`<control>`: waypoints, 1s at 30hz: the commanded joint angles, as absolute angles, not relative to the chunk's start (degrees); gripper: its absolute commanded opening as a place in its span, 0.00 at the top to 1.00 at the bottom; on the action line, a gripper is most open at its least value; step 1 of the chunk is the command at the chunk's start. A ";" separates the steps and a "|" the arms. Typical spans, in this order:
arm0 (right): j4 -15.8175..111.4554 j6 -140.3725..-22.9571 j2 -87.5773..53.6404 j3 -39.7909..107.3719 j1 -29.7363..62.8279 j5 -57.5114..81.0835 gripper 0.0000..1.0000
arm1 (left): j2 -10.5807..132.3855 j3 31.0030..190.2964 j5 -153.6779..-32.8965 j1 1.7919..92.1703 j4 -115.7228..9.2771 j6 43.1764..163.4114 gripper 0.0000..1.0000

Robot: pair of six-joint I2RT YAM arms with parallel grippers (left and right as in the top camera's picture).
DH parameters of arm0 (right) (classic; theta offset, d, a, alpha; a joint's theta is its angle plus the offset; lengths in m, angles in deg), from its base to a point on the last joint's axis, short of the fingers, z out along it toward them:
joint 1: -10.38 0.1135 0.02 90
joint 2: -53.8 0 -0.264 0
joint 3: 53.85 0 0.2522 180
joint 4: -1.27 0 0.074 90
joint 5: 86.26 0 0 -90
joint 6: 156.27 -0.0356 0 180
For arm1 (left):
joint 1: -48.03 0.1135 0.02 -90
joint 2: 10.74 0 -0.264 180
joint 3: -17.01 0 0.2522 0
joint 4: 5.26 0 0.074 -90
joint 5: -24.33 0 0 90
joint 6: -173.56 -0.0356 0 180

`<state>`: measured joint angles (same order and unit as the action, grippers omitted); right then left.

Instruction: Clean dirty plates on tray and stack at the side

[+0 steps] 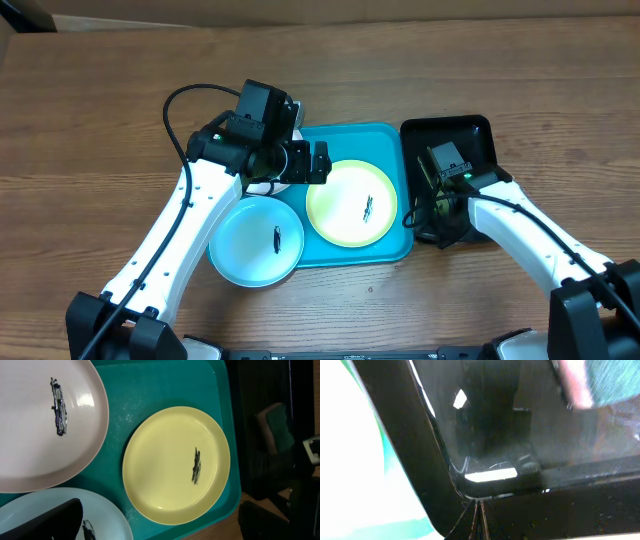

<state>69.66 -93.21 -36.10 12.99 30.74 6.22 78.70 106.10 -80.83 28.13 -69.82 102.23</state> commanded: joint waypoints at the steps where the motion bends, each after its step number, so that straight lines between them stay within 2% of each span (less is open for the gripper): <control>1: 69.80 -93.03 -35.91 11.51 30.94 7.95 0.96 | 78.92 106.65 -80.48 27.76 -69.76 101.58 0.00; 11: 72.64 -92.79 -35.91 13.02 30.87 7.93 0.96 | 78.92 106.65 -80.48 27.76 -69.76 101.58 0.00; 18: 66.78 -92.81 -35.91 16.18 30.87 6.14 0.88 | 78.92 106.65 -80.48 27.76 -69.76 101.58 0.00; 30: 61.88 -95.50 -35.93 14.52 30.87 4.58 0.93 | 78.92 106.65 -80.48 27.76 -69.76 101.56 0.00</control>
